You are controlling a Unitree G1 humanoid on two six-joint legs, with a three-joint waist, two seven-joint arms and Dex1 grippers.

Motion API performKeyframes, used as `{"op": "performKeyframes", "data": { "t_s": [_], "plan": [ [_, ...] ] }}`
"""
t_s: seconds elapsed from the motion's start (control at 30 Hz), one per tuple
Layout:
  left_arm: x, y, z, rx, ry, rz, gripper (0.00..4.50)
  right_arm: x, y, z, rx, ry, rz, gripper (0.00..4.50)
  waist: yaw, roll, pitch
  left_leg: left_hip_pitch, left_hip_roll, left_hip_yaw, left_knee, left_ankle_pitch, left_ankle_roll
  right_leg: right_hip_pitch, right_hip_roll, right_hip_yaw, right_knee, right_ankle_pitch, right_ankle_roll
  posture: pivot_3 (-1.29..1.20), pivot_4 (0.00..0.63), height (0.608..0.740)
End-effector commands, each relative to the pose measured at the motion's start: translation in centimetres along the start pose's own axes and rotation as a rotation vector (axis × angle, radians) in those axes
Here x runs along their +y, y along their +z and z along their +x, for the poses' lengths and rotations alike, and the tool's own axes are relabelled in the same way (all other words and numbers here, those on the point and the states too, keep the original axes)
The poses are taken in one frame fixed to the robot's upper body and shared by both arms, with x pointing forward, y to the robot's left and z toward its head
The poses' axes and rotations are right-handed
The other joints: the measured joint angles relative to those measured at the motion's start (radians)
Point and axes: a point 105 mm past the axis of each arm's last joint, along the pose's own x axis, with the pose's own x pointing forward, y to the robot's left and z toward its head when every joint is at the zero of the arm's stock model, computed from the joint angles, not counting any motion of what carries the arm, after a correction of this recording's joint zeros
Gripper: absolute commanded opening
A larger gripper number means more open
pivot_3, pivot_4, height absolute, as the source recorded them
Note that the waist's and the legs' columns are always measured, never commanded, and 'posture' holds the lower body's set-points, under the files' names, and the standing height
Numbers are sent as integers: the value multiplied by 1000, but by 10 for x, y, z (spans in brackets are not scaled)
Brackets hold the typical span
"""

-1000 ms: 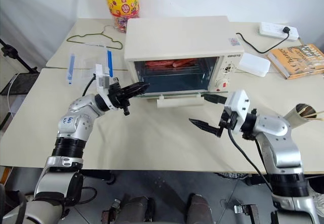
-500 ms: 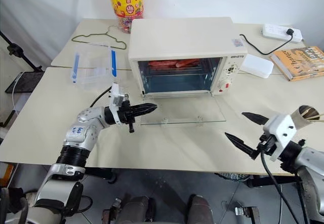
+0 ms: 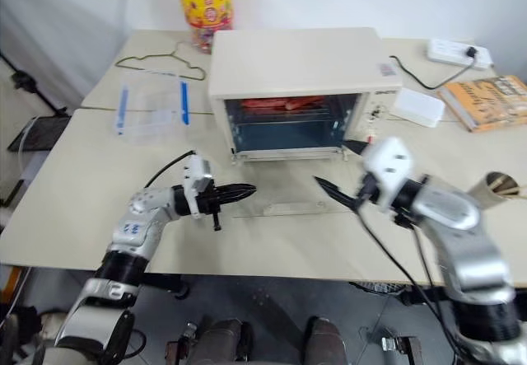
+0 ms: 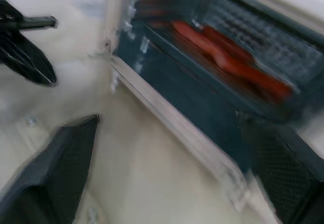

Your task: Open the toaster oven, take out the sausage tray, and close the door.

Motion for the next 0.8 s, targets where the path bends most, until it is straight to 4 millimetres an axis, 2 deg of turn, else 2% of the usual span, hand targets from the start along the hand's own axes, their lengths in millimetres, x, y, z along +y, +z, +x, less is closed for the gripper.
{"op": "performKeyframes", "data": {
  "t_s": [0.03,0.07,0.27,0.4,0.5,0.57,0.67,0.8],
  "plan": [
    [-8,30,-23,-156,26,17,376,-10,-3,41,28,-104,-194,4500,-18,0,0,0,1,0,0,0,0,0,0,0,1,0,0,0,150,740],
    [-10,36,-30,-174,38,22,517,-12,-4,51,41,-125,-228,4500,-23,0,0,0,1,0,0,0,0,-1,0,0,1,0,0,0,150,740],
    [-18,48,-74,-170,211,11,2345,-19,-6,98,95,-165,-491,4500,-32,0,0,0,1,-6,-1,0,-1,-2,-1,0,2,-1,-1,0,150,740],
    [-22,55,-87,-173,284,27,3606,-25,1,122,80,-215,-593,4500,-39,0,0,0,0,-7,-1,0,-1,-1,-1,0,2,-1,-1,0,150,740],
    [-24,60,-91,-185,317,57,4464,-27,-1,134,99,-219,-623,4500,-45,0,0,0,1,-7,-1,0,-1,-1,-1,0,3,-1,-1,0,150,740],
    [-23,63,-90,-205,337,58,4464,-27,-2,139,99,-215,-634,4500,-46,0,0,0,1,-7,-1,0,-1,-1,-1,0,3,-1,-2,0,150,740],
    [-24,64,-88,-216,350,59,4500,-27,-5,143,109,-216,-647,3897,-46,0,0,0,1,-7,-2,0,-1,-1,-1,0,3,-1,-2,0,150,740],
    [-22,65,-86,-232,356,62,4500,-25,-8,145,112,-205,-659,2580,-48,0,0,0,1,-6,-2,0,-1,-1,-1,0,3,-1,-2,0,150,740]
  ]
}}
